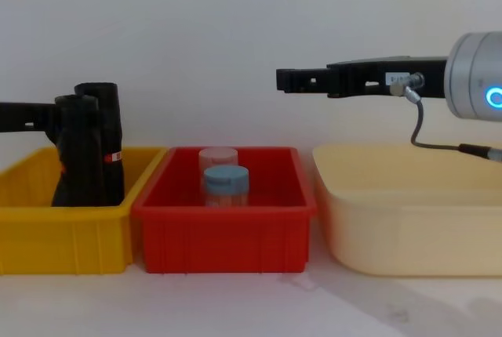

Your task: Pick up the garbage bag with the one hand and transfer it to the other hand.

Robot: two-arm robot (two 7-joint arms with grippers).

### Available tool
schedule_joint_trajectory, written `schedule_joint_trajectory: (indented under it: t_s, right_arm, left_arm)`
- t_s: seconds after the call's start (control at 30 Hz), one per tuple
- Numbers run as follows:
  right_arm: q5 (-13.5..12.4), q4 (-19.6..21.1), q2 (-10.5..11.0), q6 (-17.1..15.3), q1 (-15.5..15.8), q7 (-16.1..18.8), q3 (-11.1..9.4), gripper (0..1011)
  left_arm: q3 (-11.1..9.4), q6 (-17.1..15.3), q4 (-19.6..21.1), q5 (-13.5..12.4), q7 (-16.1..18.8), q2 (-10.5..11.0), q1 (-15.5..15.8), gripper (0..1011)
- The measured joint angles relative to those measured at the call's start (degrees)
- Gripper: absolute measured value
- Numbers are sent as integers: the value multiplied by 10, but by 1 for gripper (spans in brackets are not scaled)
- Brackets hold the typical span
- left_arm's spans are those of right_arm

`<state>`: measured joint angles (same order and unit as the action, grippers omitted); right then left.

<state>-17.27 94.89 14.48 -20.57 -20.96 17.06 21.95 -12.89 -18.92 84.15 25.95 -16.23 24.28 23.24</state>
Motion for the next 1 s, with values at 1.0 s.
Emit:
schedule_joint_trajectory:
  t_s: [1.0]
  right_arm:
    - [-38,-63,8,27,-38,86,35,1002]
  left_arm:
    - [-29,7,-35,-17,-2,-15,37,1001]
